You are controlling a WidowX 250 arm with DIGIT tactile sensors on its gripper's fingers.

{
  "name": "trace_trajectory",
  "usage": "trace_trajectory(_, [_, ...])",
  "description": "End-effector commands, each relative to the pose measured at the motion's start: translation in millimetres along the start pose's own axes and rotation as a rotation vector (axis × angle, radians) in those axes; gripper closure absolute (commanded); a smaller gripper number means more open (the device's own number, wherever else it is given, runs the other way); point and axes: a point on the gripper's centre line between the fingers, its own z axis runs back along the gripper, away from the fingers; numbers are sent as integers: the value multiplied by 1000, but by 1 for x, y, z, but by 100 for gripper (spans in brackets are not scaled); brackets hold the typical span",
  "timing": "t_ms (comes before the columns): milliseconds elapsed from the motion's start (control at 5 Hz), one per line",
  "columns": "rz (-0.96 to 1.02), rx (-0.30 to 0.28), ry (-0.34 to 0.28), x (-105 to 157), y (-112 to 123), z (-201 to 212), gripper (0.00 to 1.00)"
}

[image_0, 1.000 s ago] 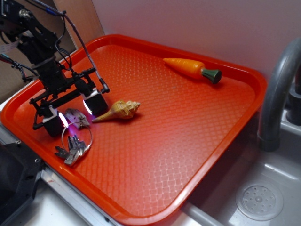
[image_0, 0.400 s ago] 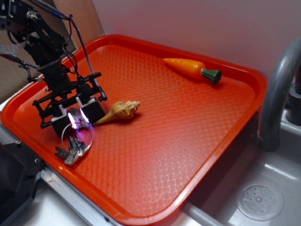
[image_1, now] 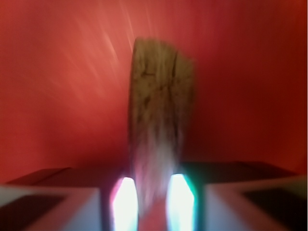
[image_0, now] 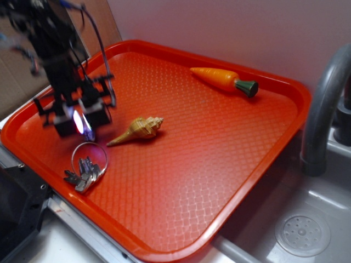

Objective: Grab the wood chip.

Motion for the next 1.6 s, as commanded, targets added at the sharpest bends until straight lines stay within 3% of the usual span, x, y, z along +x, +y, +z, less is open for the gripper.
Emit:
trace_trajectory(0, [-550, 23, -187, 22, 4, 118, 100])
trace_trajectory(200, [-736, 51, -197, 2, -11, 164, 100])
trace_trajectory(400, [-637, -29, -122, 2, -7, 153, 0])
trace_trajectory(600, [-388, -112, -122, 13, -2, 116, 0])
trace_trajectory(800, [-136, -126, -121, 17, 6, 67, 0])
trace_trajectory(1000, [-7, -91, -87, 22, 13, 35, 0])
trace_trajectory(1200, [-19, -71, -65, 27, 16, 6, 0])
trace_trajectory(1400, [-16, -149, -22, 25, 14, -19, 0])
